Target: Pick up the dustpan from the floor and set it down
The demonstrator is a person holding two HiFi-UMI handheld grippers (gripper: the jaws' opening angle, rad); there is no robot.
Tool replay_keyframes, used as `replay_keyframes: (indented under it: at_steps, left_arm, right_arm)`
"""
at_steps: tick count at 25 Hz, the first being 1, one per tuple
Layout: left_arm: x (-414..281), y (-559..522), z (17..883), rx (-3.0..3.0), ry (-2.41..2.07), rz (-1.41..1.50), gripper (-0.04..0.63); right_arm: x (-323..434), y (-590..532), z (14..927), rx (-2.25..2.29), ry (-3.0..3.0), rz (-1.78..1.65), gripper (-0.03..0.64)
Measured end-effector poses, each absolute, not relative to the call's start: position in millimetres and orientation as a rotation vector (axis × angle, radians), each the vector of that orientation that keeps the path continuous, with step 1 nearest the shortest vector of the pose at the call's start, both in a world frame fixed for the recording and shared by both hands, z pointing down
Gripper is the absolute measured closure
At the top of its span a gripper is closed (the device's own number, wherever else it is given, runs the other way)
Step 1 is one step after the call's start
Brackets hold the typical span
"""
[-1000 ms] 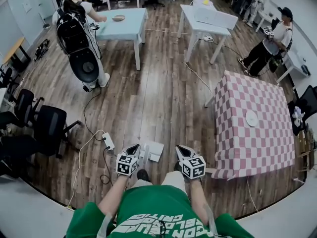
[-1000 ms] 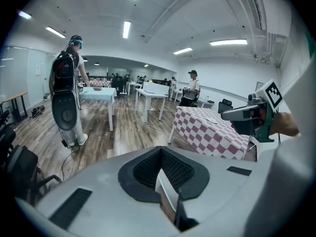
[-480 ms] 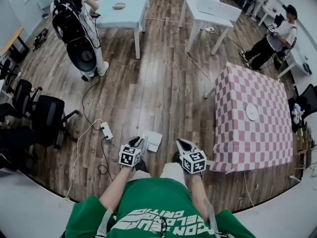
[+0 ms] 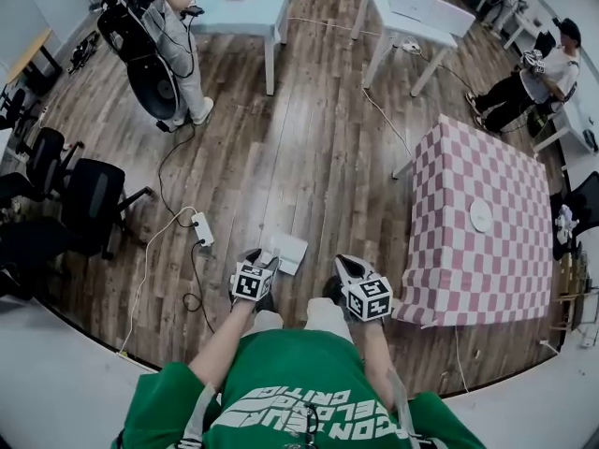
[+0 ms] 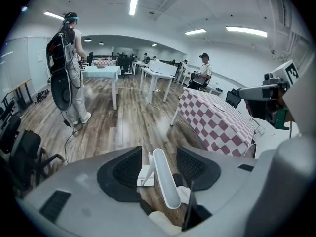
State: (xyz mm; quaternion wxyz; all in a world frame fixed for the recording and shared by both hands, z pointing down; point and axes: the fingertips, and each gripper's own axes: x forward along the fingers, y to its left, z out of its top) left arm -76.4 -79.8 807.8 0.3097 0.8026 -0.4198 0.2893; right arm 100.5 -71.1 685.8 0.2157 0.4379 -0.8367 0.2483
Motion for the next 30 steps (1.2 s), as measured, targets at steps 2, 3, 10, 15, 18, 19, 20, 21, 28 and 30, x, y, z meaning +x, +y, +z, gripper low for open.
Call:
replay_keyframes:
  at_steps: [2,3,10,15,18,19,20,21,28,30]
  left_arm:
    - [-75,-80,815,2.100,-1.104,0.782,0.394]
    - [-74,-80,819,2.088,-1.103,0.790,0.394]
    - [-67,-85,847,2.035,-1.081,0.868,0.393]
    - [-57,-86,860,1.995,-1.053,0.925,0.391]
    - [-54,-90,876,1.972,-1.048,0.962,0.391]
    - [-54,-91,881,1.966,-1.049,0.974,0.391]
    - [-54,-92,886,1.959,-1.048,0.983,0.391]
    - [-53,-93,889,1.952,-1.045,0.992,0.391]
    - [-49,-100,909,1.871,-1.028,1.096,0.391]
    - [-44,-101,918,1.852,-1.012,1.092,0.391]
  right_arm:
    - [103,-74,689,1.201,-2.314,0.696,0.609]
    - [103,-76,691,1.191,-2.313,0.700,0.609]
    - [109,-88,697,1.134,-2.311,0.707,0.609]
    - [114,-95,701,1.098,-2.306,0.718,0.609]
    - [115,-98,705,1.080,-2.305,0.726,0.609]
    - [115,-98,707,1.073,-2.303,0.731,0.609]
    - [115,-98,708,1.066,-2.301,0.736,0.609]
    - [114,-99,710,1.058,-2.299,0.740,0.609]
    - [118,-105,718,1.023,-2.289,0.755,0.609]
    - [119,-108,718,1.017,-2.286,0.757,0.609]
